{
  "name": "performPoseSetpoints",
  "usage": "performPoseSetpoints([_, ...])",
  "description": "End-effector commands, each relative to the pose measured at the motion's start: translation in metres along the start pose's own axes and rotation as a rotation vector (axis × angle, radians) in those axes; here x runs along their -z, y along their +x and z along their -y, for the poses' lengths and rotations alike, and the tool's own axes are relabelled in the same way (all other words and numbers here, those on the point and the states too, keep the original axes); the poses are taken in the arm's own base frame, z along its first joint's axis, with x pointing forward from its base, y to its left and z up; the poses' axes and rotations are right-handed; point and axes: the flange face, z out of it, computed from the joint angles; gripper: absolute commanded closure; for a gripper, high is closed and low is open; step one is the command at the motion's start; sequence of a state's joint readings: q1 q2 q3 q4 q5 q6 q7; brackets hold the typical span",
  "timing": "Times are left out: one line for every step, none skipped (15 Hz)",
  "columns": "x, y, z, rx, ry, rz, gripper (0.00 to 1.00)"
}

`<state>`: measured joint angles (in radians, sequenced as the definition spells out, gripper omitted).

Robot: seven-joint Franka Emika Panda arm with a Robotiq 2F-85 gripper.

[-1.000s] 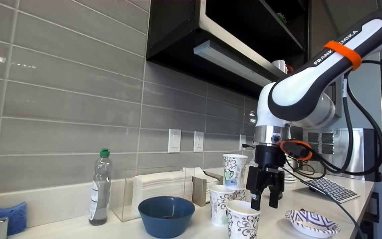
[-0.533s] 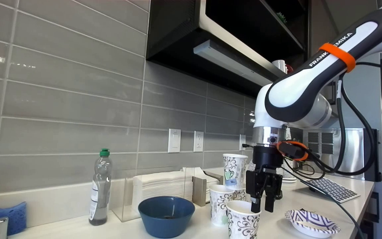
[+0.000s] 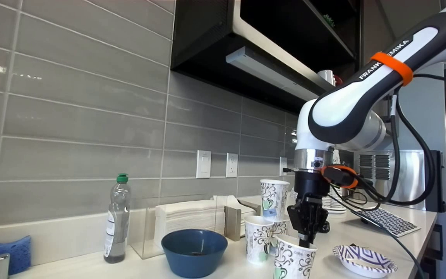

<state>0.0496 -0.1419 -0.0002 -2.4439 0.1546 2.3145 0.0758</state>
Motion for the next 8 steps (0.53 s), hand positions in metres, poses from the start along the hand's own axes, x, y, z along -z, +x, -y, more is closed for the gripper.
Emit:
performPoseSetpoints([0.007,0.005,0.002,-0.031,0.01,-0.007,1.0])
performPoseSetpoints([0.012,0.006,0.004,-0.029,0.012,-0.005,1.0])
performPoseSetpoints([0.017,0.007,0.005,-0.026,0.012,-0.008,0.99])
performPoseSetpoints([0.023,0.008,0.006,-0.019,0.008,-0.011,0.99])
performPoseSetpoints([0.03,0.008,0.008,-0.012,0.01,-0.014,0.99])
performPoseSetpoints([0.038,0.009,0.008,-0.009,0.006,-0.013,0.99])
performPoseSetpoints([0.048,0.009,0.009,-0.004,-0.002,-0.009,0.99])
performPoseSetpoints([0.06,0.008,0.01,0.002,-0.004,-0.007,0.99])
